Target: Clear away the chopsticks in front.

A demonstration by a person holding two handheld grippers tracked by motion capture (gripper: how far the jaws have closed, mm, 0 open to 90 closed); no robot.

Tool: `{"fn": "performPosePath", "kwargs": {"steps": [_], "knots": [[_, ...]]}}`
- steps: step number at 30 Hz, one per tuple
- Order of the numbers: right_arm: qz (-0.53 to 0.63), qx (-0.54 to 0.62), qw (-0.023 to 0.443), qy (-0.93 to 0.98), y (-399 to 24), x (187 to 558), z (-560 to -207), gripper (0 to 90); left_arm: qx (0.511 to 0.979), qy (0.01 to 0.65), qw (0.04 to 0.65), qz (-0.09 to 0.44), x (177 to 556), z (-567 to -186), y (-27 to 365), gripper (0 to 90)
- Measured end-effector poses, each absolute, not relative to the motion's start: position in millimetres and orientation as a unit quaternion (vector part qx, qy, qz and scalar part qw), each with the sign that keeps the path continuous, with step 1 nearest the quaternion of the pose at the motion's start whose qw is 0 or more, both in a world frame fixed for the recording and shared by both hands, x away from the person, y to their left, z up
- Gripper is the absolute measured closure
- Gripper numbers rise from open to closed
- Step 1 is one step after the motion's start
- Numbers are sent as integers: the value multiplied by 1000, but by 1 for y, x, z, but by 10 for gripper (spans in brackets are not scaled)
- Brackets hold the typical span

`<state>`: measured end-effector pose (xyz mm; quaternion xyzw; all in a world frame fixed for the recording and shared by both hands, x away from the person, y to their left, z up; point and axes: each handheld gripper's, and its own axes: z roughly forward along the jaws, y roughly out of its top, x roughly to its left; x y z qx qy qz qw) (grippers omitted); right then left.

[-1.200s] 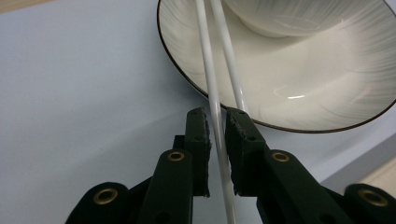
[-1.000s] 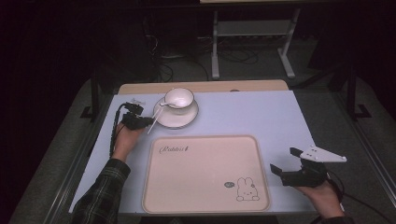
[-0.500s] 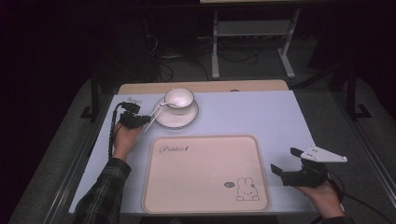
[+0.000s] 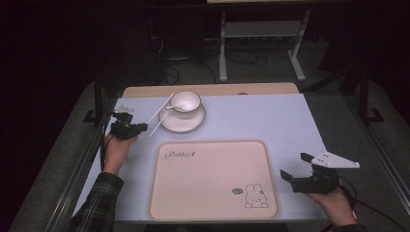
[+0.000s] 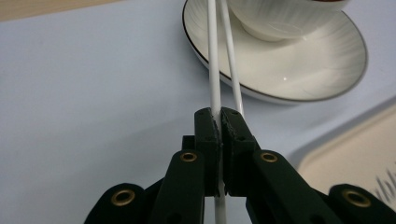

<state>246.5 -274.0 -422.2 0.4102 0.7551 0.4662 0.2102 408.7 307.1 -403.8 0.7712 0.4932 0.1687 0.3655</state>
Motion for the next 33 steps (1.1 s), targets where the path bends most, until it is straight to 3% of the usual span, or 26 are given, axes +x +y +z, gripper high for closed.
{"fn": "performPosePath", "kwargs": {"steps": [17,33], "knots": [[465,410,213,755,-274,246,-422,17,781,487,360,154,339,-396,337,859],[465,407,215,756,-274,245,-421,17,798,444,390,117,293,-396,318,860]]}}
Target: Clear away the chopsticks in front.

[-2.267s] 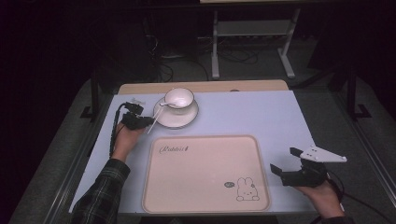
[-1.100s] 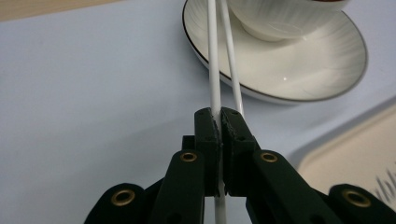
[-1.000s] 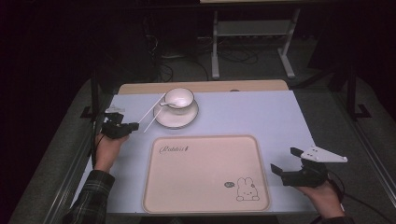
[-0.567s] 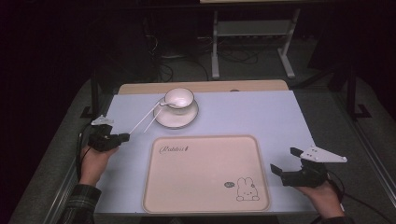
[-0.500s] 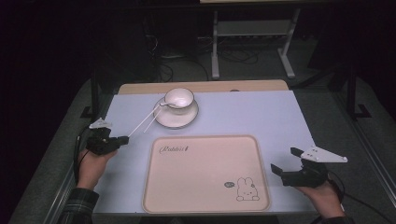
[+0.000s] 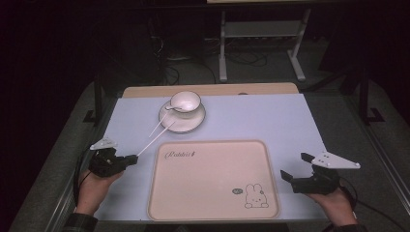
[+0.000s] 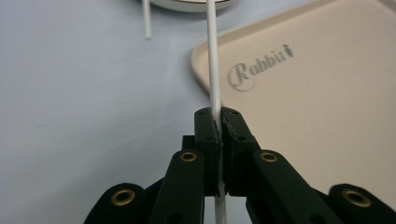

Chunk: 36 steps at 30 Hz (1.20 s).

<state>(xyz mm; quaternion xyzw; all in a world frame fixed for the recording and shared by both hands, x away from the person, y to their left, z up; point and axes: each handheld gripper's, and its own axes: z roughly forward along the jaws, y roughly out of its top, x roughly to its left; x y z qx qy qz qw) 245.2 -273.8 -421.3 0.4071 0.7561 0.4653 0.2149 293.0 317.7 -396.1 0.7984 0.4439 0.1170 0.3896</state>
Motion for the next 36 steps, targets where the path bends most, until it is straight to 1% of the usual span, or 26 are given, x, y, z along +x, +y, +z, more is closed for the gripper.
{"fn": "performPosePath", "kwargs": {"steps": [5,6,9,11,13,20,22,24,36], "knots": [[464,407,215,757,-273,245,-421,17,809,416,404,99,292,-397,294,859],[465,407,215,756,-274,245,-421,17,809,416,404,99,292,-397,294,859],[465,409,215,756,-274,245,-421,17,821,393,406,86,288,-398,275,859],[464,409,215,756,-275,245,-421,17,823,389,406,82,287,-398,270,860],[464,409,215,756,-274,245,-421,17,831,377,402,76,284,-399,257,859],[463,407,215,757,-274,245,-421,17,849,363,380,61,283,-410,231,859],[463,407,215,757,-274,245,-421,17,851,360,377,61,283,-411,228,859],[463,408,215,756,-274,245,-421,17,860,355,359,75,284,-415,223,859],[463,407,216,758,-273,244,-421,17,864,359,346,69,285,-425,220,855]]}}
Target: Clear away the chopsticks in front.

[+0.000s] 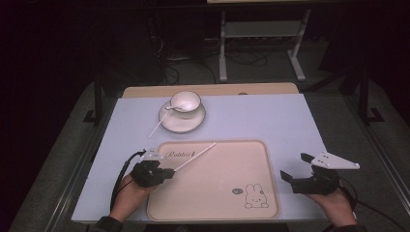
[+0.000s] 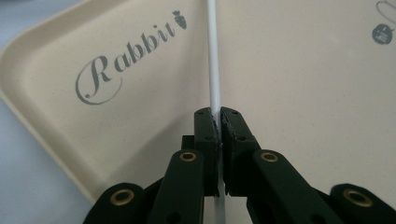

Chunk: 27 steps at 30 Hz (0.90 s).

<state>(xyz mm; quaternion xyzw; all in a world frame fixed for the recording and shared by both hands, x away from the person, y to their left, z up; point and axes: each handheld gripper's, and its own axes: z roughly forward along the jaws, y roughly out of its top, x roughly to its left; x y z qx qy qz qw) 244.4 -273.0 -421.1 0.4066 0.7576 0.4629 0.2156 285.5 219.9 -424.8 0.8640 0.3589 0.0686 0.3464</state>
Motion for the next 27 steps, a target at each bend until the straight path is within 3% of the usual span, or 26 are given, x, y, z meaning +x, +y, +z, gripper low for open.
{"fn": "performPosePath", "kwargs": {"steps": [7,18,22,24,25,27], "knots": [[463,407,216,757,-273,244,-421,17,877,354,317,68,288,-434,216,850],[464,407,216,757,-273,244,-421,17,876,355,320,66,288,-434,216,807],[464,407,216,757,-273,244,-420,17,869,362,334,59,290,-431,219,705],[465,406,216,757,-272,244,-420,18,864,365,344,50,295,-426,223,521],[465,406,216,757,-272,244,-420,18,862,365,348,46,298,-423,225,521],[464,406,216,757,-272,244,-420,17,855,369,360,54,307,-416,231,361]]}}
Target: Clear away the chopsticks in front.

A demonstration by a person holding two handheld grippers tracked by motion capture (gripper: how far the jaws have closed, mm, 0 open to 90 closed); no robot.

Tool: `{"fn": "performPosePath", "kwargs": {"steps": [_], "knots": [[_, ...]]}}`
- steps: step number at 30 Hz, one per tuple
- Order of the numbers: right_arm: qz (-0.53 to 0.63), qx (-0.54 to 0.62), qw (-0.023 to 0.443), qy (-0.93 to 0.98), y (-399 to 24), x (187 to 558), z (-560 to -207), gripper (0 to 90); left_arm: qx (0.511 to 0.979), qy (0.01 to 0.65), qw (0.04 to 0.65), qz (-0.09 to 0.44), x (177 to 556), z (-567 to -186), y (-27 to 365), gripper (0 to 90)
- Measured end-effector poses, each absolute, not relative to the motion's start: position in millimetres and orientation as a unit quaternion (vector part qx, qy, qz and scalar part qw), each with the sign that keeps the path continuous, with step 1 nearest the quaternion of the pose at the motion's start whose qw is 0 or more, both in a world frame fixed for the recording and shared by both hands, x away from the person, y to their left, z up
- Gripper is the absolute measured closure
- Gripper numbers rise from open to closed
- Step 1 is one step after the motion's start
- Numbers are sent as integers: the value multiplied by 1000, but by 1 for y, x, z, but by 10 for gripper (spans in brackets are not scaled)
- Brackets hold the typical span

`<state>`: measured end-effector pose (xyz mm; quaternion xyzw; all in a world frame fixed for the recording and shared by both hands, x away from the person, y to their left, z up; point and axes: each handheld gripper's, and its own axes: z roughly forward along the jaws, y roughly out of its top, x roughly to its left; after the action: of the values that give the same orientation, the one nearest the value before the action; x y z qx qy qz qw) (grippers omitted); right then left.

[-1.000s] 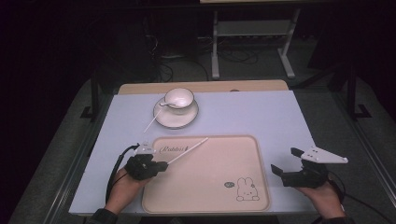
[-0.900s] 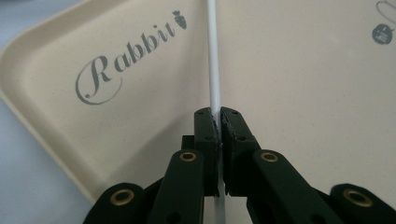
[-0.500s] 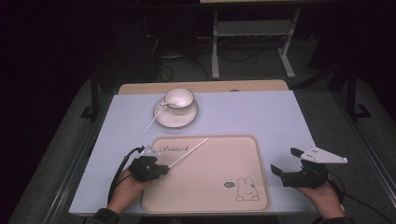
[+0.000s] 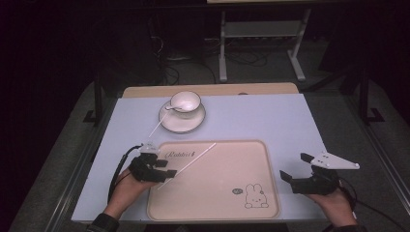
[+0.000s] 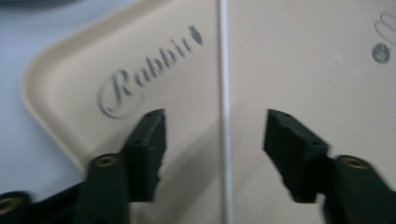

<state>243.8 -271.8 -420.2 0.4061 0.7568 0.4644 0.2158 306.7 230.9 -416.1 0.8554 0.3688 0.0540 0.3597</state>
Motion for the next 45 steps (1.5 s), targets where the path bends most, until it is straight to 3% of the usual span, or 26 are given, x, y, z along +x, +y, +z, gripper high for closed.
{"fn": "performPosePath", "kwargs": {"steps": [1,2,4,6,22,27,28,30,38,45], "knots": [[464,406,216,757,-272,244,-420,17,855,369,360,54,307,-416,231,303],[465,406,216,757,-272,244,-420,17,853,374,358,56,310,-414,233,303],[464,407,216,757,-272,244,-420,17,848,386,359,64,316,-410,237,163],[465,407,216,756,-272,244,-420,17,849,385,357,63,324,-406,241,135],[465,412,214,754,-274,244,-422,17,840,390,362,110,409,-383,251,149],[465,413,212,753,-275,244,-422,17,847,381,345,138,436,-380,244,225],[466,414,212,753,-276,244,-423,17,849,379,341,139,441,-380,244,281],[466,414,212,753,-276,244,-423,17,850,380,333,147,451,-381,241,303],[467,416,212,751,-279,243,-423,17,845,400,306,181,481,-393,234,545],[467,418,212,750,-281,241,-423,17,845,409,280,199,492,-409,227,626]]}}
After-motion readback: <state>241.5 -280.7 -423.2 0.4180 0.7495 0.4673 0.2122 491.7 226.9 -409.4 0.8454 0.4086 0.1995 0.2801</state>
